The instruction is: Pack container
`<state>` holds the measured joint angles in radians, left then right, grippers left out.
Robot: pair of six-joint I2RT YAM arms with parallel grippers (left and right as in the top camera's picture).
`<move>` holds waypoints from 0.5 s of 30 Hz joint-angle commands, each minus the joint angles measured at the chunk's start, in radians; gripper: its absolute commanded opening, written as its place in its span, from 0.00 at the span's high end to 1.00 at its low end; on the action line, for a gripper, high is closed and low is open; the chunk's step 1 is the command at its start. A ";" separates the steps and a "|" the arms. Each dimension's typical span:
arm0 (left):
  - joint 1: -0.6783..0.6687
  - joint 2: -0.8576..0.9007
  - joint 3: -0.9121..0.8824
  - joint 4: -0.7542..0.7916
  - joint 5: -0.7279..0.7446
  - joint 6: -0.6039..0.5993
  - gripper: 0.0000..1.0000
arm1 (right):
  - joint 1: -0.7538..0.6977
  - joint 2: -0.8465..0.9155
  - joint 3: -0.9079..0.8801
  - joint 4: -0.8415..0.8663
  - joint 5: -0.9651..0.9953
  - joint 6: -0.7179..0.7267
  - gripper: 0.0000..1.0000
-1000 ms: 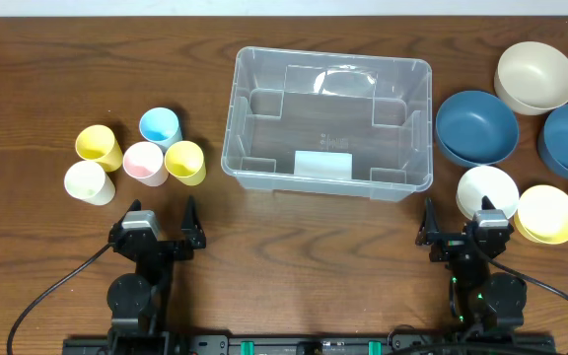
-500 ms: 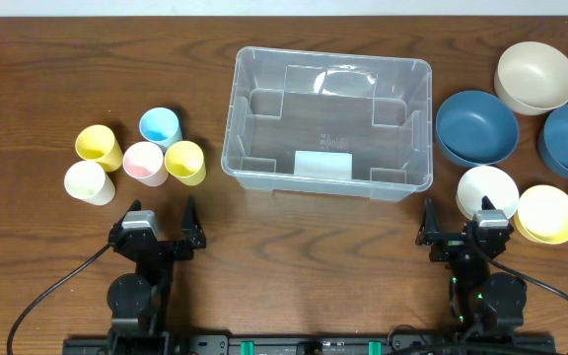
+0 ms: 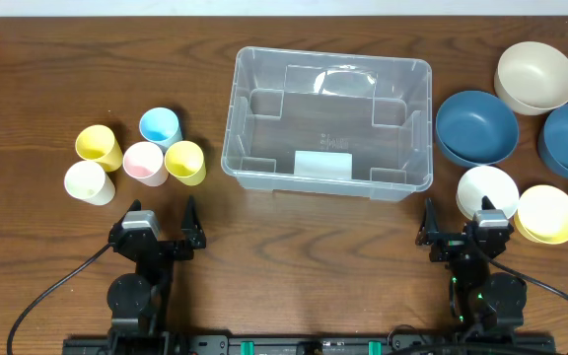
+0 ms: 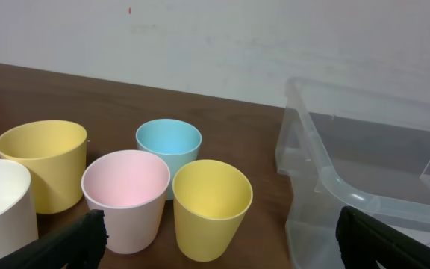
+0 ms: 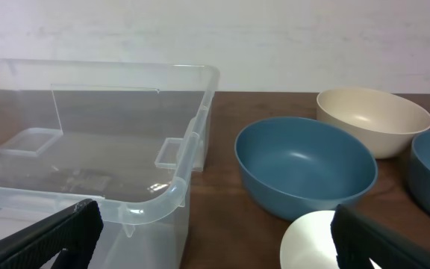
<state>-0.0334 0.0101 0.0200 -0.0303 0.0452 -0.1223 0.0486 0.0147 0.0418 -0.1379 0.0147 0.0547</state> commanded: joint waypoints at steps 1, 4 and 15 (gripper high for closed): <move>0.006 -0.006 -0.016 -0.040 -0.016 0.018 0.02 | -0.008 -0.010 -0.006 0.004 0.001 -0.016 0.01; 0.006 -0.006 -0.016 -0.040 -0.016 0.017 0.02 | -0.008 -0.010 -0.006 0.022 0.008 -0.011 0.01; 0.006 -0.006 -0.016 -0.040 -0.016 0.017 0.02 | -0.008 -0.010 -0.006 0.309 -0.103 0.147 0.01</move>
<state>-0.0334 0.0101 0.0200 -0.0299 0.0452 -0.1223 0.0486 0.0143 0.0345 0.1226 -0.0143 0.1162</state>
